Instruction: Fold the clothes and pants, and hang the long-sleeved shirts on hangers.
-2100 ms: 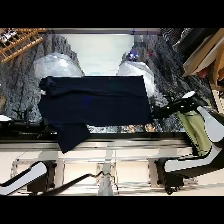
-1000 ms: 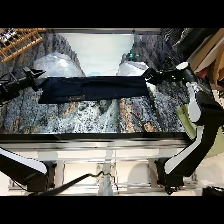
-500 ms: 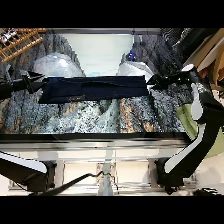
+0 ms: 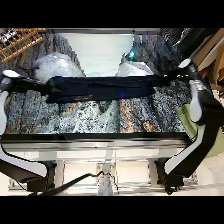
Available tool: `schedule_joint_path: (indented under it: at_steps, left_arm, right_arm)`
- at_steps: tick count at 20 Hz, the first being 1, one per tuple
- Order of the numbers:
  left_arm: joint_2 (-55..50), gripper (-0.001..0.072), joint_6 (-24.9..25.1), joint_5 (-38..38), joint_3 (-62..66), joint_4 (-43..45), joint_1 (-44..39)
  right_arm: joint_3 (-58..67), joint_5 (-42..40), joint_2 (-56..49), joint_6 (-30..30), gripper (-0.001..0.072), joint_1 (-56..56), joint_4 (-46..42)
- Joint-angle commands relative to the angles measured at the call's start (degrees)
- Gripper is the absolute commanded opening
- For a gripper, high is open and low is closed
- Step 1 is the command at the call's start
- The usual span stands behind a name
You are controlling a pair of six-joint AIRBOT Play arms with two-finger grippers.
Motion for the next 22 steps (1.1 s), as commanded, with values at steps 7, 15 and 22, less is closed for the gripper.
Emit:
schedule_joint_path:
  at_steps: [7, 15, 22]
  left_arm:
    - [-2.71, 0.0004, -1.88, 10.51, 0.59, 5.88, -15.43]
    - [6.38, 0.0005, -10.10, -4.63, 7.67, 21.42, -3.56]
    - [9.90, 0.0005, -6.84, -6.97, 7.67, 13.73, 3.69]
  right_arm:
    - [0.63, 4.24, 21.31, 9.25, 0.0014, 5.20, -2.56]
    - [0.68, -37.97, 5.25, 26.51, 0.0014, 49.51, -1.18]
    - [17.29, -31.04, -9.33, 13.55, 0.0452, 52.22, 12.46]
